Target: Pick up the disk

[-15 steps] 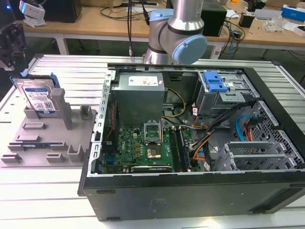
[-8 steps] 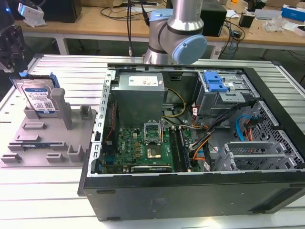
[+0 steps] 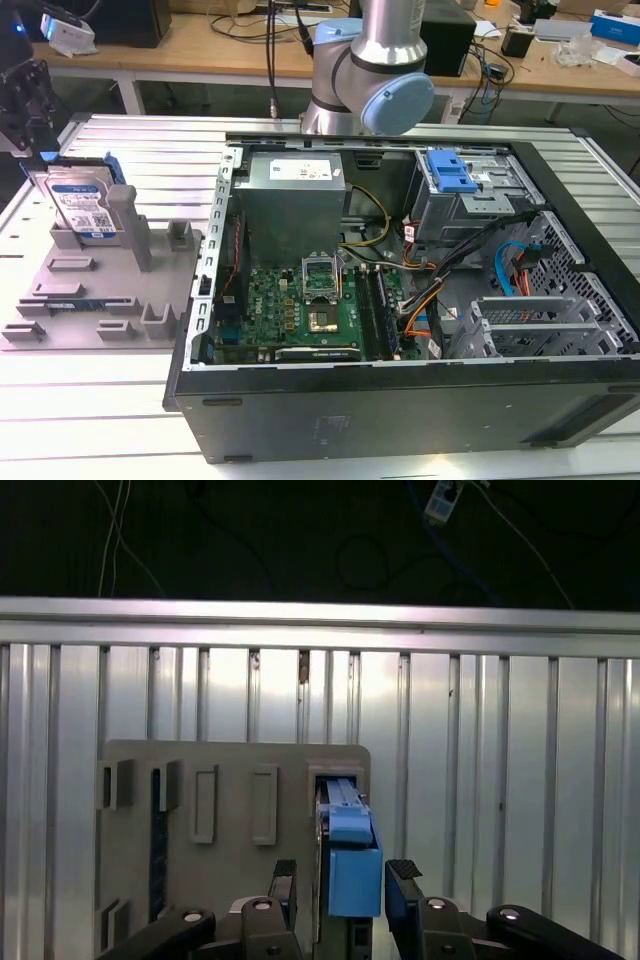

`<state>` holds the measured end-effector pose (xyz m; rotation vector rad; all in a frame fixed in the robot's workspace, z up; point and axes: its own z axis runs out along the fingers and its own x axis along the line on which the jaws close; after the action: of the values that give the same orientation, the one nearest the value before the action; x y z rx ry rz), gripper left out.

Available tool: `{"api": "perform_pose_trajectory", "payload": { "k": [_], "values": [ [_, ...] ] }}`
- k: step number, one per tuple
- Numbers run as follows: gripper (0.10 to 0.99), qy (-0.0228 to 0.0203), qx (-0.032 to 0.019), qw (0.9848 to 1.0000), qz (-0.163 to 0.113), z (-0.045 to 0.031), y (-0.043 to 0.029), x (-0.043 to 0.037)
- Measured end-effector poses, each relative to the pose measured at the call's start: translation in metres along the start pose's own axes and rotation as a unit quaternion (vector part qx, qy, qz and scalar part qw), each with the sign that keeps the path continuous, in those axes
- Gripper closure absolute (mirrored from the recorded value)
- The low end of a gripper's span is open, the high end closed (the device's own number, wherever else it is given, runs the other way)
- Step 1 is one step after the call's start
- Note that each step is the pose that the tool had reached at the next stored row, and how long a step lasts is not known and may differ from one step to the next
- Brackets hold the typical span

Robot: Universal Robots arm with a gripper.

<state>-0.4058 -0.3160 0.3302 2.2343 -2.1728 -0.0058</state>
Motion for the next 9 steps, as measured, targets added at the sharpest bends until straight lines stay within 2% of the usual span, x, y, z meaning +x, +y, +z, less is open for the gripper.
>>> {"api": "perform_pose_trajectory", "payload": {
  "k": [9],
  "values": [
    [0.604, 0.0009, 0.0, 1.0, -0.008, 0.0102, -0.0002, -0.002]
  ]
}}
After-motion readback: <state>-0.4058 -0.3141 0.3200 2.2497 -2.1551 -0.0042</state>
